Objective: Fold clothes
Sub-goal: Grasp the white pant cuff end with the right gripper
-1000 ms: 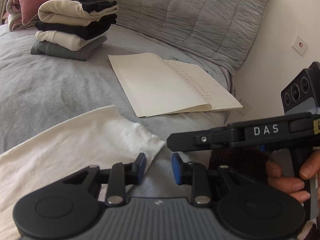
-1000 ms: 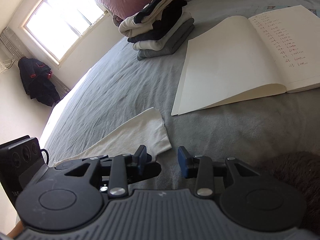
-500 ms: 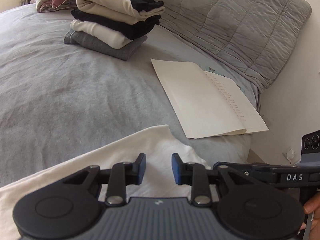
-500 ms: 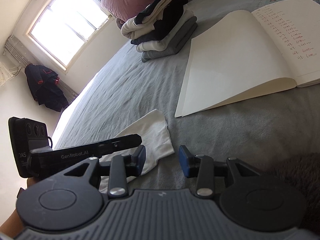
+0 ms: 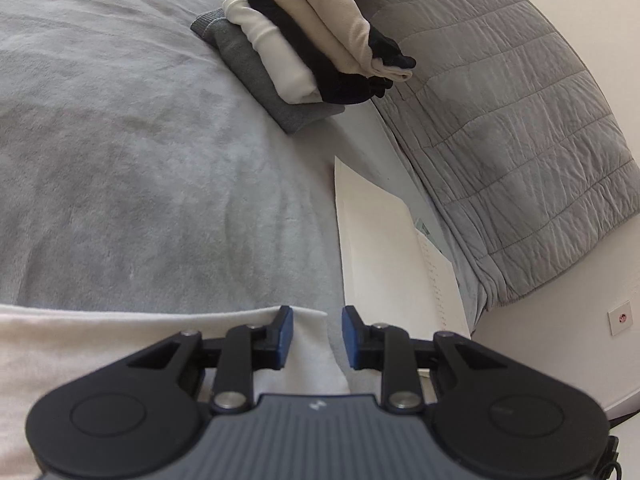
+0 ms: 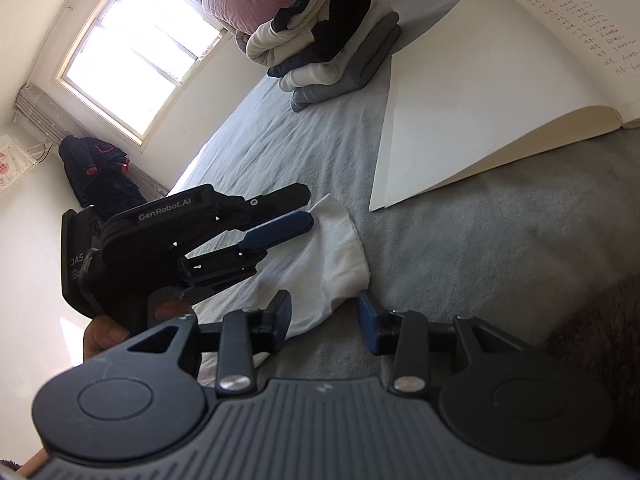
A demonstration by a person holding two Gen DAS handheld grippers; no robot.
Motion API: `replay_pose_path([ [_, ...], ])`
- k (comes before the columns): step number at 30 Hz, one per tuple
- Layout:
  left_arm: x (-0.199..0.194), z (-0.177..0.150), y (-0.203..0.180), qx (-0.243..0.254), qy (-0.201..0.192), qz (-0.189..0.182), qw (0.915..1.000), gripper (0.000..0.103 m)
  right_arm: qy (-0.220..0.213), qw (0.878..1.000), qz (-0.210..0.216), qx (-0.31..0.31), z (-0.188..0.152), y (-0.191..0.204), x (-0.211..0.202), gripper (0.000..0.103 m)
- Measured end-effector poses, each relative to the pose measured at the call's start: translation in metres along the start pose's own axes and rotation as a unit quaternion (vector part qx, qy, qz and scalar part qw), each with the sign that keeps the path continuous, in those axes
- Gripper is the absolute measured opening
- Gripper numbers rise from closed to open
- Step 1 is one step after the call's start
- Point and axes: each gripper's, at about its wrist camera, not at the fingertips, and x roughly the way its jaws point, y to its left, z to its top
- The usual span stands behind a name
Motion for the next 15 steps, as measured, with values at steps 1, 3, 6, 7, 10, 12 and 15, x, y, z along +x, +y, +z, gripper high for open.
replay_pose_path([
  [1,-0.006,-0.001,0.000,0.001,0.001,0.007,1.0000,0.027,-0.001,1.000,-0.002,0.000,0.000,0.001,0.001,0.041],
  [3,-0.017,-0.004,0.001,0.002,0.003,0.021,0.9998,0.031,-0.005,1.000,-0.008,0.001,0.000,0.003,0.005,0.041],
  [6,-0.033,-0.007,0.009,-0.015,0.009,0.031,0.9994,0.041,-0.010,1.000,-0.021,0.007,0.002,0.009,0.012,0.041],
  [7,-0.037,-0.008,0.013,-0.025,0.012,0.030,0.9992,0.043,-0.013,1.000,-0.026,0.009,0.003,0.011,0.014,0.041],
  [10,-0.049,-0.010,0.026,-0.056,0.017,0.014,0.9982,0.049,-0.023,0.999,-0.048,-0.009,0.002,0.024,0.023,0.039],
  [12,-0.055,-0.011,0.035,-0.077,0.018,0.003,0.9968,0.054,-0.020,0.997,-0.065,-0.040,0.000,0.035,0.032,0.010],
  [15,-0.066,-0.014,0.046,-0.106,0.012,-0.015,0.9942,0.058,-0.017,0.995,-0.067,-0.067,-0.005,0.049,0.039,0.009],
])
